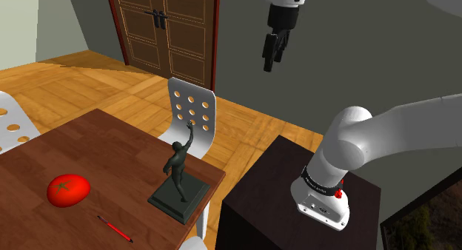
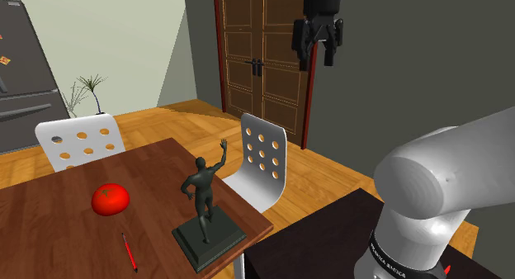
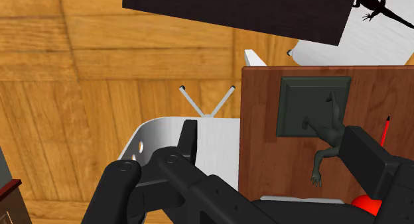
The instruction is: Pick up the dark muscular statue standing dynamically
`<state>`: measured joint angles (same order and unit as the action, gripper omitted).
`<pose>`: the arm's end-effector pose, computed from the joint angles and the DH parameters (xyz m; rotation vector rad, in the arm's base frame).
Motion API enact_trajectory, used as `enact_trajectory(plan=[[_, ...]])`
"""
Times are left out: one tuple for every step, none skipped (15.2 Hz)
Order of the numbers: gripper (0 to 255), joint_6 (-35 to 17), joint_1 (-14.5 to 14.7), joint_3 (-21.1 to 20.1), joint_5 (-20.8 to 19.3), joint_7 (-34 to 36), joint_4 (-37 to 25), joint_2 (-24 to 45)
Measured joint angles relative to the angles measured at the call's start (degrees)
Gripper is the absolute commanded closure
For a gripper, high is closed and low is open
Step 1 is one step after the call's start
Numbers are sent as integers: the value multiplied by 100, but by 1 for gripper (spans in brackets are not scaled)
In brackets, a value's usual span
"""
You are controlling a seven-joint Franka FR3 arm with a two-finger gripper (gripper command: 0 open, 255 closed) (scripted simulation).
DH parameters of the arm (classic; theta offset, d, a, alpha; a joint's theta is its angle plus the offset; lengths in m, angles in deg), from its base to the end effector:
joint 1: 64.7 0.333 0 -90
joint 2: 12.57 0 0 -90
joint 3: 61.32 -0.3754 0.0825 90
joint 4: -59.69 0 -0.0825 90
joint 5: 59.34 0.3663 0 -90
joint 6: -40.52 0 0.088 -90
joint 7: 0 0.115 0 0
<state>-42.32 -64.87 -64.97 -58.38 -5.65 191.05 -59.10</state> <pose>0.2251 0.0259 0.6477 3.1049 0.2184 -0.0570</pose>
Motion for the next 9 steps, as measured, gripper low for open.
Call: enact_trajectory(plan=[[0,0,0,0,0,0,0,0],[0,-73,17,-36,27,28,71,-11],[0,-204,45,-106,77,84,164,5],[0,-356,80,-203,143,163,236,58],[0,-542,115,-290,204,229,351,100],[0,-703,141,-363,247,277,392,187],[0,-876,173,-450,300,340,456,262],[0,-1040,202,-526,344,392,525,323],[0,-1230,242,-630,402,468,613,392]])
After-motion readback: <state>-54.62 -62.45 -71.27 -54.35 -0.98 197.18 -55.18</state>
